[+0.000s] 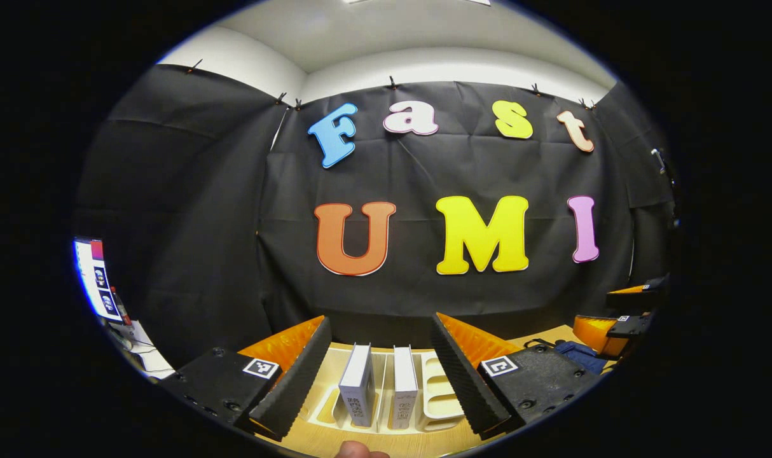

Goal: Open the schoolbag, grab two books from the bookshelf and put them into the schoolbag.

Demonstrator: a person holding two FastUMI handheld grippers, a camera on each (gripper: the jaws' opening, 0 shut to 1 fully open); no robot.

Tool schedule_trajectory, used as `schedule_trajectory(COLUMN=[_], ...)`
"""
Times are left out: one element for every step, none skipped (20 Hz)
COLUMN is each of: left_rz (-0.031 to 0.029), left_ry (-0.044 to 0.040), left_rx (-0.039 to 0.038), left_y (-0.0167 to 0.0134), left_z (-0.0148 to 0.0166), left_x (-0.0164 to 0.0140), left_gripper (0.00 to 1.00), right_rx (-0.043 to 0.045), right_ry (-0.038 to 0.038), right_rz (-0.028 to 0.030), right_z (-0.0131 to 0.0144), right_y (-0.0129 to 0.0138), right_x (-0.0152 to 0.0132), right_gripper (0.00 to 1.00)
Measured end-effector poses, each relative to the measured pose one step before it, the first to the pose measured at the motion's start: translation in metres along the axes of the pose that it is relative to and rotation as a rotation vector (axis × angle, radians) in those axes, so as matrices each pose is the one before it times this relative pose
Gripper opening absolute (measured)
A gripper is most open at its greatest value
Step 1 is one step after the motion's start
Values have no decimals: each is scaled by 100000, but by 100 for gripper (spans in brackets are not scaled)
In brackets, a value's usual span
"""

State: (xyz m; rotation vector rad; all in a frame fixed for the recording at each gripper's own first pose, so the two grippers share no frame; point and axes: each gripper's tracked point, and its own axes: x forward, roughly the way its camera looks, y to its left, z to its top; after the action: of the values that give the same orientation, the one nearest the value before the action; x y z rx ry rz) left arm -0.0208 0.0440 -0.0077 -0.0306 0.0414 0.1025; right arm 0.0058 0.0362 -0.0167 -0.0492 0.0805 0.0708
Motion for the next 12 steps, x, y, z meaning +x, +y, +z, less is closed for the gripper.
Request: schedule_trajectory(left_rz=[103,-59,-199,-670,-657,-845,-967,-833,-655,-637,-231,-214], left_ry=[-105,-661,-498,-573,262,584,584,472,453,29,-215,-21], left_rx=[288,88,-274,-393,-318,-276,-213,28,283,281,389,543], left_y=[74,96,-71,-102,-240,-131,-319,-207,-148,-210,-200,64], left_z=[31,176,85,40,-79,-250,-253,-4,-6,-51,25,-16], left_x=[8,-137,13,-24,139,88,160,87,148,112,21,-98], left_gripper=[99,99,99,99,99,99,99,99,99,99,99,99], right_rx=[70,-553,-679,-711,-708,-708,-558,-977,-1249,-1468,-2121,-1955], right_ry=[1317,1167,1054,1051,1421,1989,2063,3273,4285,4611,5057,4795], right_rz=[-252,-194,-505,-598,-728,-264,30,413,938,777,524,256], right_z=[-365,-401,-293,-465,-611,-781,-896,-1162,-1546,-1783,-1885,-1691], right_y=[-96,-155,-314,-265,-329,-150,-154,3,174,228,324,372], right_x=[8,-40,10,-104,-37,-3,79,171,273,458,553,714], right_gripper=[95,98,98,95,98,99,99,96,95,99,99,96])
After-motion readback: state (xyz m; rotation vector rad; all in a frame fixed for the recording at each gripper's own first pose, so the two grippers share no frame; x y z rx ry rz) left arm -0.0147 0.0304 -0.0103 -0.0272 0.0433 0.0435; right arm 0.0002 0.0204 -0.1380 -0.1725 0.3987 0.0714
